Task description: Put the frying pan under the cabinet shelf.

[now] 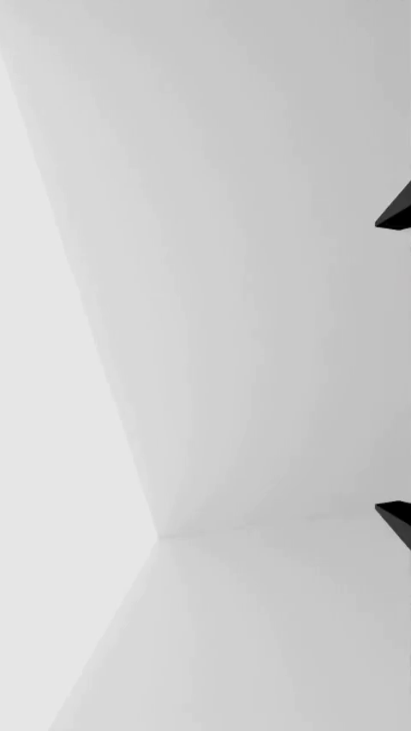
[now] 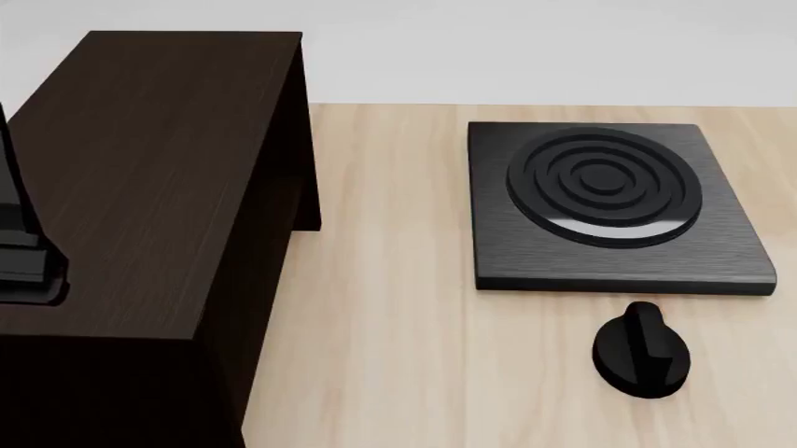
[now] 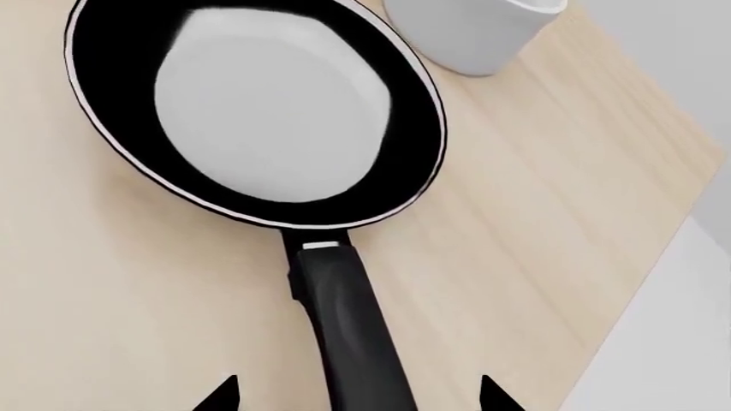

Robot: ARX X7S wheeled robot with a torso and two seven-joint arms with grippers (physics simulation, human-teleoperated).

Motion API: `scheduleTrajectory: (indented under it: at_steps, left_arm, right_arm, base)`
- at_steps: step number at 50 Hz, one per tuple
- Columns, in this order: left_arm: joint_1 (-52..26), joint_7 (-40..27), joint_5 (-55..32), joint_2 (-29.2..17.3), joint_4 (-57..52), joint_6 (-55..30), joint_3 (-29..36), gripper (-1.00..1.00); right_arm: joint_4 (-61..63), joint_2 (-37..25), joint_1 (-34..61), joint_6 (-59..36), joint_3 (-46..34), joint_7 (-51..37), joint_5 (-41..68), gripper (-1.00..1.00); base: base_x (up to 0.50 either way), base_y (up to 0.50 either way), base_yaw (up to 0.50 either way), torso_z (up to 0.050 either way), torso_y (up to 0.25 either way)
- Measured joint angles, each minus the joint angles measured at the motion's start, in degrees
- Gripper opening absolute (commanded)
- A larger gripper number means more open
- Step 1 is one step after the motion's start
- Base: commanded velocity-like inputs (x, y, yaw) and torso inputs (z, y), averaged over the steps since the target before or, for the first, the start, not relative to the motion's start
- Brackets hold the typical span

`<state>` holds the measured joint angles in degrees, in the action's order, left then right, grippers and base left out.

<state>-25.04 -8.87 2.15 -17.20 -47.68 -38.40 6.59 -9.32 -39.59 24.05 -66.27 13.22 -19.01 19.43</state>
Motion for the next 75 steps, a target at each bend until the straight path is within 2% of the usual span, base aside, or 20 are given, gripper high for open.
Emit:
scheduleTrajectory:
  at_steps: [70,71,75]
  left_arm:
    - [0.0,-1.8,-0.6,-0.2,2.6,1.4,2.0,1.0]
    - [0.0,-1.8,-0.6,-0.2,2.7,1.5,2.0,1.0]
    - [0.2,-1.9,-0.7,-0.2,2.9,1.8,2.1,1.0]
  right_arm:
    - [-10.0,0.1,1.3,3.7,-2.7,0.8,-1.7,1.0]
    - [-10.1,0.1,1.3,3.8,-2.8,0.8,-1.8,-1.0]
    - [-10.4,0.3,1.3,4.3,-3.1,0.6,-1.1,-1.0]
  base:
    - [0.0,0.0,0.0,0.0,0.0]
    - [0.0,0.0,0.0,0.0,0.0]
    - [0.0,0.0,0.0,0.0,0.0]
